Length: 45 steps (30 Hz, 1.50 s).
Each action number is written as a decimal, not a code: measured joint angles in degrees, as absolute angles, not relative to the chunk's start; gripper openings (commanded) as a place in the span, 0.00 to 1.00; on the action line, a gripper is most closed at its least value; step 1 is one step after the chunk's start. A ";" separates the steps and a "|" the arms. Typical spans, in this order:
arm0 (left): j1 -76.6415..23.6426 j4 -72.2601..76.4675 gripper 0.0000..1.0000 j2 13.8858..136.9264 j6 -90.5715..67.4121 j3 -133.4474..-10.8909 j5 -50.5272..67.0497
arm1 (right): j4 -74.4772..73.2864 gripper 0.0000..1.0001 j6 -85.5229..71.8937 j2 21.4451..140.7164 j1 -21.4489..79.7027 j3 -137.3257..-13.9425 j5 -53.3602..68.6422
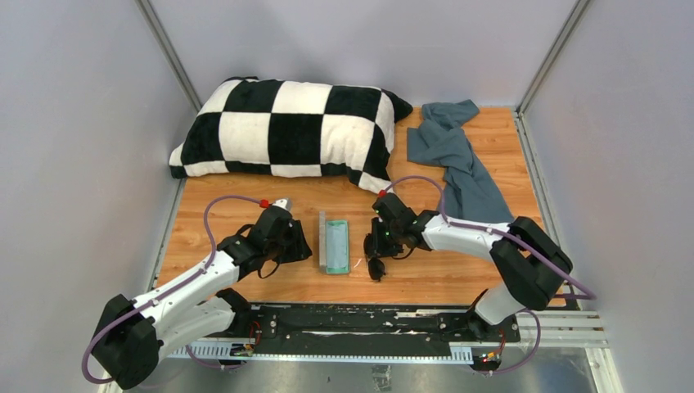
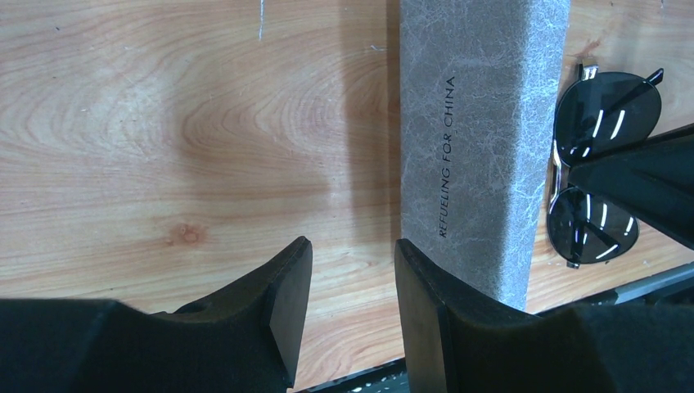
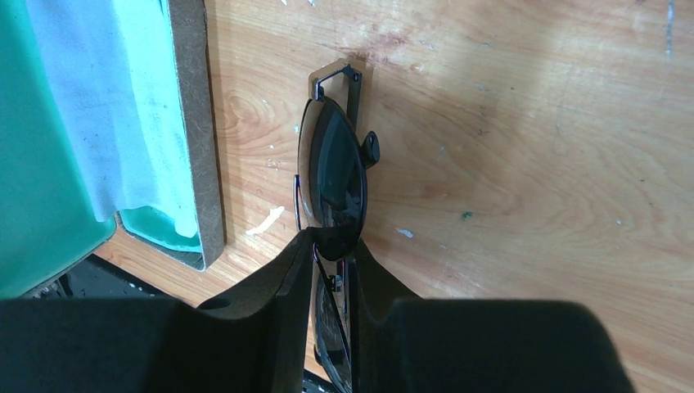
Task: Organize the sunglasses
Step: Pick up the sunglasses from the center of the board, then place the sunglasses in the sunglasses case.
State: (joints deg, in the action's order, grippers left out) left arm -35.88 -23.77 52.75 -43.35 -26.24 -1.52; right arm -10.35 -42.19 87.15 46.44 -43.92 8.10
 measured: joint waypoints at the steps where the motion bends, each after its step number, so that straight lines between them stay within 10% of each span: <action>1: -35.88 -23.77 0.48 52.77 -43.35 -26.24 -1.52 | -10.61 0.21 -42.19 86.96 46.44 -43.92 8.10; 45: -34.20 -31.18 0.48 45.43 -42.46 -27.20 -4.80 | -0.99 0.20 -57.69 99.74 50.54 -57.80 15.40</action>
State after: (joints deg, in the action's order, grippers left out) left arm -34.20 -31.18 45.43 -42.46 -27.20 -4.80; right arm -0.99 -57.69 99.74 50.54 -57.80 15.40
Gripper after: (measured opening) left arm 0.480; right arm 0.208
